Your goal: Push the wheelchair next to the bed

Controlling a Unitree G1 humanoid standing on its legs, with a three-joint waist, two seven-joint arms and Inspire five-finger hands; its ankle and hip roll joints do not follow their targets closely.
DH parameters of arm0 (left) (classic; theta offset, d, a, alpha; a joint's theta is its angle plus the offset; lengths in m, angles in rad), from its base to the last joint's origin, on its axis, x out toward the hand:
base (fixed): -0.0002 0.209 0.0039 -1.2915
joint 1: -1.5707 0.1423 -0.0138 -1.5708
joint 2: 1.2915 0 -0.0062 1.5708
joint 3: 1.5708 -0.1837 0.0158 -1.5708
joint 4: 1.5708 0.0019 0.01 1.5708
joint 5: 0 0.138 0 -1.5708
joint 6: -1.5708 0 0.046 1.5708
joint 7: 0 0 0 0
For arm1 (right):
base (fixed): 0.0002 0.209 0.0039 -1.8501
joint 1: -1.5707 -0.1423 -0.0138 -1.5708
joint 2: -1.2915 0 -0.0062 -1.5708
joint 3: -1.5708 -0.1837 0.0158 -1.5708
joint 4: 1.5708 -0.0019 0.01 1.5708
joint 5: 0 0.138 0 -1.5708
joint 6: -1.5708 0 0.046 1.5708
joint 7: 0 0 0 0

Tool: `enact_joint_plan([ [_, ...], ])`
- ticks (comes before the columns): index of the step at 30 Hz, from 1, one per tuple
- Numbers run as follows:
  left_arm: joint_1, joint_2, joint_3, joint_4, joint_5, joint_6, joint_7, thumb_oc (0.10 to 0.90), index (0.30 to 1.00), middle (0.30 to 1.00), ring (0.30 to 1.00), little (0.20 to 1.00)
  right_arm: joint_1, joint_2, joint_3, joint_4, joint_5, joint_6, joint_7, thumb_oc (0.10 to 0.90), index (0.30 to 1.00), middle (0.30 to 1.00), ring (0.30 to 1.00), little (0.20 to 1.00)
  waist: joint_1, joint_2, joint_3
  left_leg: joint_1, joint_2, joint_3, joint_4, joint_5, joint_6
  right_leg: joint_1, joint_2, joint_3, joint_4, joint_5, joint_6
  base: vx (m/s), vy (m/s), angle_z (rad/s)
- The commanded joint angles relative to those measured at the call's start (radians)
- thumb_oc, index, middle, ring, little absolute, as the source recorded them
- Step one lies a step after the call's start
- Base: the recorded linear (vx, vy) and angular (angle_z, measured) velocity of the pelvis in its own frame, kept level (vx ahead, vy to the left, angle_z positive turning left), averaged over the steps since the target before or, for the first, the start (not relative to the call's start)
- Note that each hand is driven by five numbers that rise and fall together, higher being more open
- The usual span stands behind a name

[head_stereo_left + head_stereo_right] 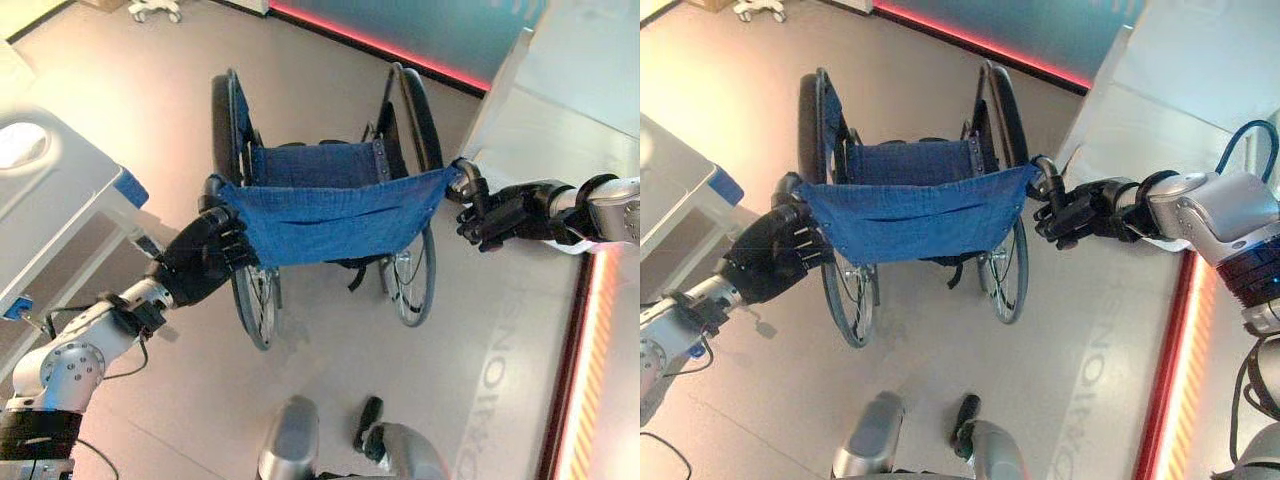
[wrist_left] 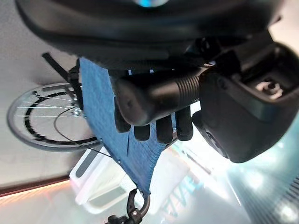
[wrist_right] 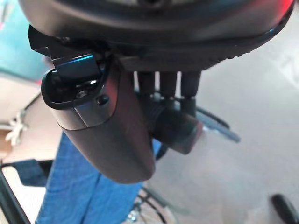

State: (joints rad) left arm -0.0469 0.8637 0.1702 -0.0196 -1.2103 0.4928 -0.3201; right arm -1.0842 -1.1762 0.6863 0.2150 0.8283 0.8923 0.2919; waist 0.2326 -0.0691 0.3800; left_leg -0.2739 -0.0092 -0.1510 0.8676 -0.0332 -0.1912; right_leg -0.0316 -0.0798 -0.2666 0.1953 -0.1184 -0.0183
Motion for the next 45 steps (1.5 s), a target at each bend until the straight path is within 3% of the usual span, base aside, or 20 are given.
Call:
enact_joint_plan([
  [1, -0.043, 0.064, 0.064, -0.224, -0.108, -0.140, -0.089, 0.400, 0.300, 0.300, 0.300, 0.300, -0.182, -0.012, -0.039, -0.101, -0.051, -0.155, -0.022, 0.400, 0.300, 0.300, 0.300, 0.300, 0.000, -0.055, -0.229, 0.142, -0.048, 0.139, -0.198, -0.005, 0.115, 0.054, 0.007, -0.012, -0.088, 0.083, 0.073, 0.43, -0.018, 0.29],
  [3, -0.071, 0.066, 0.044, -0.213, -0.114, -0.139, -0.067, 0.400, 0.300, 0.300, 0.300, 0.300, -0.196, 0.013, -0.027, -0.100, -0.057, -0.144, -0.035, 0.400, 0.300, 0.300, 0.300, 0.300, -0.007, -0.042, -0.239, 0.222, -0.030, 0.164, -0.452, -0.019, 0.125, 0.058, 0.030, -0.018, -0.079, 0.071, 0.084, 0.49, 0.024, 0.43],
  [5, -0.104, 0.040, 0.003, -0.186, -0.084, -0.147, -0.075, 0.400, 0.300, 0.300, 0.300, 0.300, -0.207, 0.051, -0.021, -0.077, -0.068, -0.130, -0.060, 0.400, 0.300, 0.300, 0.300, 0.300, -0.001, -0.023, -0.246, 0.245, -0.004, 0.220, -0.738, 0.024, 0.111, 0.116, 0.072, -0.023, -0.090, 0.035, 0.083, 0.53, 0.044, 0.45],
  [6, -0.107, 0.033, -0.004, -0.182, -0.074, -0.150, -0.078, 0.400, 0.300, 0.300, 0.300, 0.300, -0.207, 0.056, -0.020, -0.073, -0.072, -0.130, -0.062, 0.400, 0.300, 0.300, 0.300, 0.300, 0.003, -0.021, -0.246, 0.245, -0.003, 0.230, -0.772, 0.039, 0.107, 0.131, 0.077, -0.021, -0.095, 0.029, 0.082, 0.51, 0.045, 0.24],
  [7, -0.117, 0.012, -0.031, -0.176, -0.045, -0.166, -0.079, 0.400, 0.300, 0.300, 0.300, 0.300, -0.202, 0.084, -0.019, -0.045, -0.099, -0.139, -0.065, 0.400, 0.300, 0.300, 0.300, 0.300, 0.020, -0.008, -0.244, 0.200, 0.017, 0.287, -0.872, 0.120, 0.094, 0.196, 0.107, -0.016, -0.119, -0.002, 0.069, 0.42, 0.029, 0.10],
  [11, -0.127, 0.020, -0.035, -0.203, -0.038, -0.183, -0.054, 0.400, 0.300, 0.300, 0.300, 0.300, -0.142, 0.125, -0.039, -0.015, -0.156, -0.187, -0.067, 0.400, 0.300, 0.300, 0.300, 0.300, 0.062, -0.002, -0.250, 0.104, 0.012, 0.336, -0.934, 0.216, 0.102, 0.299, 0.159, 0.026, -0.114, -0.073, 0.057, 0.53, 0.045, -0.06],
  [15, -0.149, 0.067, -0.010, -0.198, -0.079, -0.156, -0.024, 0.400, 0.300, 0.300, 0.300, 0.300, -0.083, 0.136, -0.074, -0.024, -0.182, -0.223, -0.033, 0.400, 0.300, 0.300, 0.300, 0.300, 0.081, -0.044, -0.277, 0.100, -0.060, 0.326, -0.869, 0.143, 0.168, 0.309, 0.150, 0.022, 0.012, -0.039, 0.106, 0.44, 0.081, -0.15],
  [17, -0.178, 0.106, 0.005, -0.164, -0.102, -0.122, -0.027, 0.400, 0.300, 0.300, 0.300, 0.300, -0.064, 0.108, -0.090, -0.034, -0.162, -0.238, -0.013, 0.400, 0.300, 0.300, 0.300, 0.300, 0.092, -0.082, -0.304, 0.116, -0.095, 0.324, -0.860, 0.106, 0.212, 0.280, 0.146, 0.024, 0.185, 0.133, 0.196, 0.49, 0.108, 0.13],
  [20, -0.213, 0.148, 0.011, -0.116, -0.115, -0.118, -0.074, 0.400, 0.300, 0.300, 0.300, 0.300, -0.095, 0.071, -0.086, -0.033, -0.119, -0.246, 0.008, 0.400, 0.300, 0.300, 0.300, 0.300, 0.077, -0.102, -0.310, 0.136, -0.110, 0.303, -0.831, 0.073, 0.227, 0.203, 0.176, 0.079, 0.345, 0.293, 0.271, 0.41, 0.052, 0.25],
  [21, -0.214, 0.149, 0.012, -0.115, -0.113, -0.117, -0.076, 0.400, 0.300, 0.300, 0.300, 0.300, -0.097, 0.070, -0.087, -0.033, -0.118, -0.246, 0.009, 0.400, 0.300, 0.300, 0.300, 0.300, 0.075, -0.103, -0.310, 0.136, -0.110, 0.301, -0.827, 0.069, 0.227, 0.194, 0.176, 0.084, 0.350, 0.294, 0.273, 0.34, 0.003, 0.43],
  [23, -0.200, 0.169, 0.025, -0.112, -0.117, -0.112, -0.100, 0.400, 0.300, 0.300, 0.300, 0.300, -0.087, 0.052, -0.110, -0.045, -0.128, -0.250, 0.027, 0.400, 0.300, 0.300, 0.300, 0.300, 0.061, -0.102, -0.306, 0.138, -0.114, 0.290, -0.797, 0.057, 0.222, 0.169, 0.144, 0.092, 0.305, 0.247, 0.259, 0.33, -0.024, 0.30],
  [24, -0.183, 0.196, 0.040, -0.115, -0.123, -0.109, -0.100, 0.400, 0.300, 0.300, 0.300, 0.300, -0.077, 0.028, -0.127, -0.076, -0.130, -0.246, 0.028, 0.400, 0.300, 0.300, 0.300, 0.300, 0.045, -0.103, -0.293, 0.135, -0.120, 0.280, -0.746, 0.039, 0.209, 0.174, 0.096, 0.067, 0.171, 0.141, 0.215, 0.33, -0.055, 0.05],
  [27, -0.155, 0.225, 0.057, -0.116, -0.144, -0.121, -0.088, 0.400, 0.300, 0.300, 0.300, 0.300, -0.075, -0.003, -0.138, -0.097, -0.123, -0.258, 0.038, 0.400, 0.300, 0.300, 0.300, 0.300, 0.033, -0.083, -0.276, 0.130, -0.101, 0.246, -0.662, 0.023, 0.178, 0.159, 0.037, 0.049, -0.017, 0.068, 0.157, 0.34, -0.141, -0.14],
  [29, -0.150, 0.224, 0.058, -0.128, -0.149, -0.137, -0.082, 0.400, 0.300, 0.300, 0.300, 0.300, -0.073, -0.023, -0.140, -0.095, -0.114, -0.282, 0.043, 0.400, 0.300, 0.300, 0.300, 0.300, 0.021, -0.065, -0.254, 0.148, -0.084, 0.209, -0.610, 0.010, 0.162, 0.127, -0.011, 0.053, -0.097, 0.076, 0.144, 0.35, -0.186, 0.45],
  [30, -0.149, 0.221, 0.055, -0.140, -0.150, -0.147, -0.075, 0.400, 0.300, 0.300, 0.300, 0.300, -0.067, -0.030, -0.144, -0.100, -0.109, -0.290, 0.040, 0.400, 0.300, 0.300, 0.300, 0.300, 0.008, -0.059, -0.241, 0.175, -0.076, 0.185, -0.594, -0.029, 0.161, 0.087, -0.059, 0.074, -0.136, 0.122, 0.164, 0.47, -0.315, 0.94],
  [31, -0.149, 0.213, 0.055, -0.164, -0.133, -0.153, -0.067, 0.400, 0.300, 0.300, 0.300, 0.300, -0.050, -0.024, -0.161, -0.124, -0.105, -0.282, 0.017, 0.400, 0.300, 0.300, 0.300, 0.300, -0.010, -0.064, -0.220, 0.231, -0.061, 0.149, -0.591, -0.120, 0.171, -0.004, -0.145, 0.118, -0.168, 0.231, 0.205, 0.51, -0.343, 0.77],
  [33, -0.154, 0.205, 0.054, -0.182, -0.110, -0.149, -0.055, 0.400, 0.300, 0.300, 0.300, 0.300, -0.038, -0.002, -0.185, -0.171, -0.098, -0.242, -0.023, 0.400, 0.300, 0.300, 0.300, 0.300, -0.017, -0.067, -0.202, 0.283, -0.029, 0.127, -0.591, -0.176, 0.172, -0.054, -0.180, 0.127, -0.170, 0.279, 0.226, 0.46, -0.350, 0.24],
  [39, -0.138, 0.173, 0.036, -0.194, -0.079, -0.151, -0.058, 0.400, 0.300, 0.300, 0.300, 0.300, -0.153, 0.040, -0.109, -0.194, -0.021, -0.127, -0.090, 0.400, 0.300, 0.300, 0.300, 0.300, -0.012, -0.079, -0.221, 0.312, 0.048, 0.118, -0.484, -0.126, 0.142, -0.035, -0.115, 0.081, -0.091, 0.197, 0.209, 0.55, -0.276, 0.60],
  [42, -0.108, 0.133, 0.035, -0.223, -0.087, -0.143, -0.029, 0.400, 0.300, 0.300, 0.300, 0.300, -0.159, 0.033, -0.067, -0.170, -0.053, -0.132, -0.036, 0.400, 0.300, 0.300, 0.300, 0.300, -0.012, -0.100, -0.236, 0.238, 0.066, 0.139, -0.179, 0.000, 0.101, 0.005, -0.085, 0.039, -0.097, 0.156, 0.133, 0.43, -0.211, 0.46],
  [45, -0.082, 0.119, 0.045, -0.229, -0.106, -0.145, -0.034, 0.400, 0.300, 0.300, 0.300, 0.300, -0.138, -0.007, -0.057, -0.176, -0.063, -0.153, -0.022, 0.400, 0.300, 0.300, 0.300, 0.300, -0.015, -0.093, -0.239, 0.153, 0.025, 0.158, -0.009, 0.033, 0.096, 0.046, -0.061, -0.008, -0.114, 0.127, 0.081, 0.35, -0.128, -0.25],
])
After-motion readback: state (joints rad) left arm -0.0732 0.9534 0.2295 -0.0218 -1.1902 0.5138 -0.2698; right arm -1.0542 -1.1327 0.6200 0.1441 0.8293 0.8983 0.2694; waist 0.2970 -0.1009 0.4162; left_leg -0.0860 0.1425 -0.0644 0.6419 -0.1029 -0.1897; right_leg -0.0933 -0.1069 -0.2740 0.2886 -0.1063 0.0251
